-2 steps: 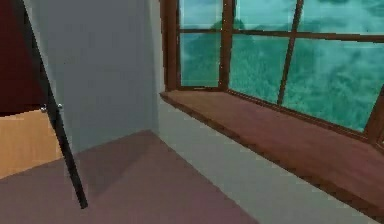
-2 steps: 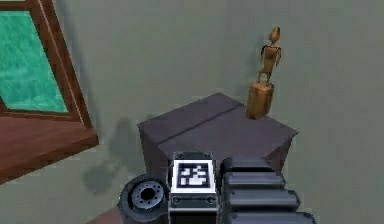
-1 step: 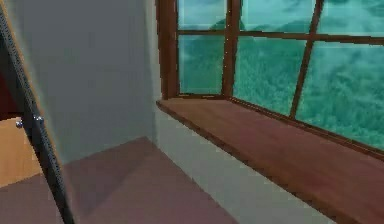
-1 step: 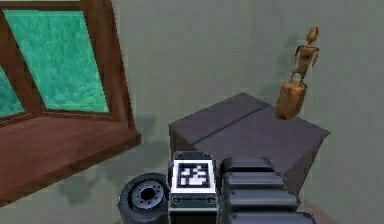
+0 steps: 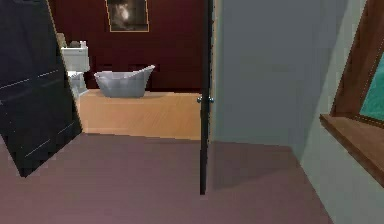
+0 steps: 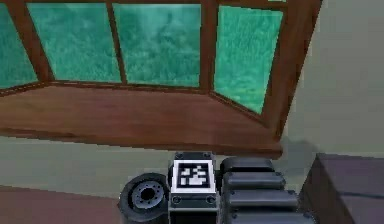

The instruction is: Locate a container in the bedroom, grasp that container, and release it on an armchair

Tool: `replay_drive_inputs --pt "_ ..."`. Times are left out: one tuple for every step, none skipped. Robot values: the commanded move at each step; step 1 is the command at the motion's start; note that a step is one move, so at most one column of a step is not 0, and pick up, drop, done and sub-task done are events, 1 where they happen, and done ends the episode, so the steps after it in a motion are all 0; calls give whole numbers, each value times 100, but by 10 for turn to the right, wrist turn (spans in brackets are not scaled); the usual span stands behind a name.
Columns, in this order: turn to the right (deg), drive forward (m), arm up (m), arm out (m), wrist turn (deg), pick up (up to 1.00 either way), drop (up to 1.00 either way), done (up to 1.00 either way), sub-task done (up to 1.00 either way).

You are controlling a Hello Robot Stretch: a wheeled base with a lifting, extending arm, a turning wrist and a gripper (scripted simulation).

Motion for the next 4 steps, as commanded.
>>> replay_drive_inputs --pt "-240 0 0 0 0 0 0 0 0" --pt "0 100 0 0 0 0 0 0 0" --pt "0 100 0 0 0 0 0 0 0" --pt "0 95 0 0 0 0 0 0 0"
